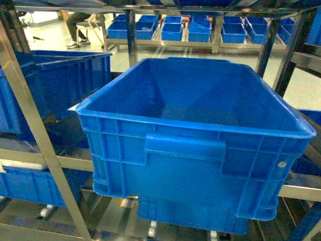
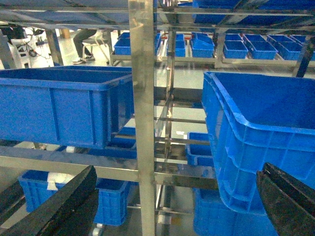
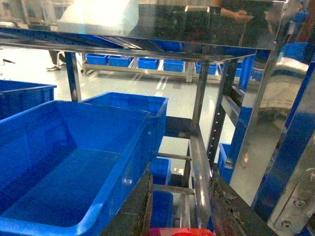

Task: Pick red block from blue box to shelf

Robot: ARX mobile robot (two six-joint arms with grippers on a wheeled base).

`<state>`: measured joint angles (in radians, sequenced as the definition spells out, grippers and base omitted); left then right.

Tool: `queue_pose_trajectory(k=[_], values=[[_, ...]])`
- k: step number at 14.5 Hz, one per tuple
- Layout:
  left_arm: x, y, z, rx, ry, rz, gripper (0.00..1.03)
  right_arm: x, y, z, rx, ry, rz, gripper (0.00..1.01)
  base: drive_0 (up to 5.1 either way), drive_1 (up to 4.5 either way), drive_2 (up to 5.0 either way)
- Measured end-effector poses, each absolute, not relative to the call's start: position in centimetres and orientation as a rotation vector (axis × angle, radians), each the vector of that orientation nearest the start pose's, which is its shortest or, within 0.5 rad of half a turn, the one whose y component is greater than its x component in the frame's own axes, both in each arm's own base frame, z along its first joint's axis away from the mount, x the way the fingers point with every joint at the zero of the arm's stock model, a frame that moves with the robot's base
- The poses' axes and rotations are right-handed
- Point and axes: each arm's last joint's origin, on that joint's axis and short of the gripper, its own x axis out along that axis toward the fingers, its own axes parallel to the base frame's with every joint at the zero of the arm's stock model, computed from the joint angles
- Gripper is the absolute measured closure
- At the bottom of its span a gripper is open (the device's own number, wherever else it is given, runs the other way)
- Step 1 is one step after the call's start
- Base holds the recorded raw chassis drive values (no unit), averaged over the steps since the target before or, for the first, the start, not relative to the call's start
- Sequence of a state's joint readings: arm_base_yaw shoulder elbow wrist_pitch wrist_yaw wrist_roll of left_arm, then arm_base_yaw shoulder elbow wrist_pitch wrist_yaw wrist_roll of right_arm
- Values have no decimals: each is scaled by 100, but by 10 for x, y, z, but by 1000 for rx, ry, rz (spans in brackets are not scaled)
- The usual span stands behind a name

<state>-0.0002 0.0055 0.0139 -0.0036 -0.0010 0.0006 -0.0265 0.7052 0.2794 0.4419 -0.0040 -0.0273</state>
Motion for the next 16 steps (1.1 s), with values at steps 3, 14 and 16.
queue_pose_trajectory(k=[3, 14, 16], values=[[97, 0, 167, 1, -4, 1, 5, 164, -4, 230, -28, -16, -23, 73, 0, 0, 0], [97, 0, 167, 1, -5, 1, 5, 164, -4, 230, -28, -16, -23, 73, 0, 0, 0], [97, 0, 167, 1, -4, 1, 5, 164, -4, 230, -28, -16, -23, 73, 0, 0, 0]])
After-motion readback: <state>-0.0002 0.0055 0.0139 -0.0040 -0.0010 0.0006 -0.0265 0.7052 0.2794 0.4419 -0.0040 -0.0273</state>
